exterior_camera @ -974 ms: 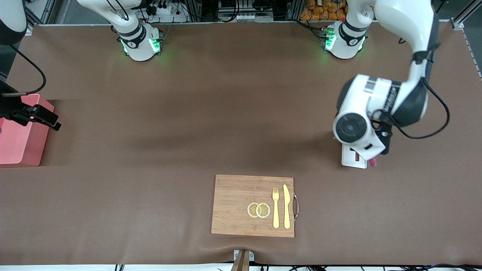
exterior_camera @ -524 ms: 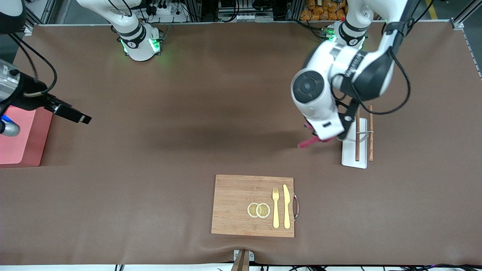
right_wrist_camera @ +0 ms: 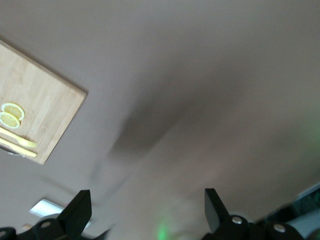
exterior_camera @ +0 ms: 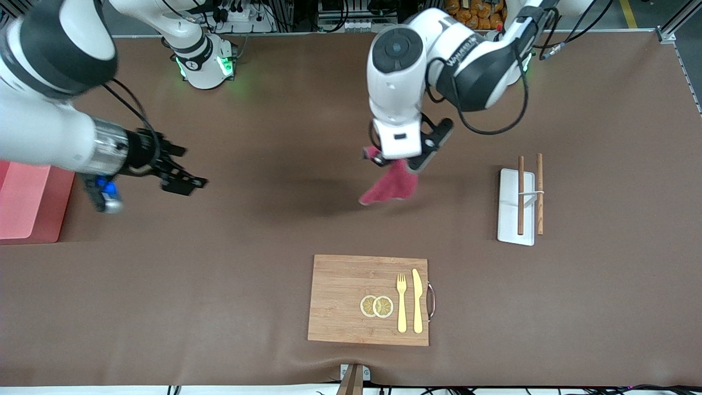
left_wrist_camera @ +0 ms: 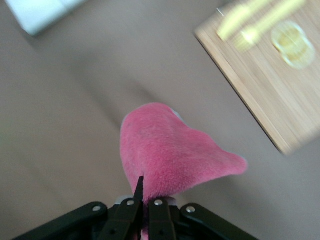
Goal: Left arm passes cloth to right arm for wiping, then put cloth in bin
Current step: 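Lift the pink cloth with the left gripper while the right gripper approaches, then grasp the hanging pink cloth with the right gripper below the left gripper, then release the cloth from the left gripper while the right gripper pulls away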
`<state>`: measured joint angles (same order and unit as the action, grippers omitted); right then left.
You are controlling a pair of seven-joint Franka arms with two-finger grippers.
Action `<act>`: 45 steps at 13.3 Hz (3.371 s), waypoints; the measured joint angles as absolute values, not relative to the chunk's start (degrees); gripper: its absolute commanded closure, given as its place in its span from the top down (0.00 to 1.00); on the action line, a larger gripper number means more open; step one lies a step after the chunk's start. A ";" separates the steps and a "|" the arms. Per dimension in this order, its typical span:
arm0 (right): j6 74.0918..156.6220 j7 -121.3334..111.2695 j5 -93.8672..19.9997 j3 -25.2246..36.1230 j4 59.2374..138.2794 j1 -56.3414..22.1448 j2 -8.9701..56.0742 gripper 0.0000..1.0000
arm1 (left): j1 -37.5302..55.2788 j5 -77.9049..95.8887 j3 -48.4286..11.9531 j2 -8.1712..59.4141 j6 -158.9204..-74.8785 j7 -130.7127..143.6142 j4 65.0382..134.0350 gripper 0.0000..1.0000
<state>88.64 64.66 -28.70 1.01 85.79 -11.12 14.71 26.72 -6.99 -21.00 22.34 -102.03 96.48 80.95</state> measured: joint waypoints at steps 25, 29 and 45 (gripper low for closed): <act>84.18 70.85 -48.05 1.25 84.40 -21.31 25.62 0.00 | 31.23 -5.08 -28.91 25.94 -130.08 95.16 79.91 0.00; 84.72 70.67 -47.48 1.67 84.40 -21.79 25.62 0.00 | 31.23 -5.08 -28.90 25.94 -130.08 95.16 79.92 0.00; 103.24 41.09 -31.03 2.02 88.41 -18.78 30.66 0.00 | 16.44 -5.08 -28.32 22.12 -122.49 96.13 79.07 1.00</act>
<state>103.24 41.09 -31.03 2.02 88.41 -18.78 30.66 16.44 -5.08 -28.32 22.12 -122.49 96.13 79.07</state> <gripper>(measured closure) 0.978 0.000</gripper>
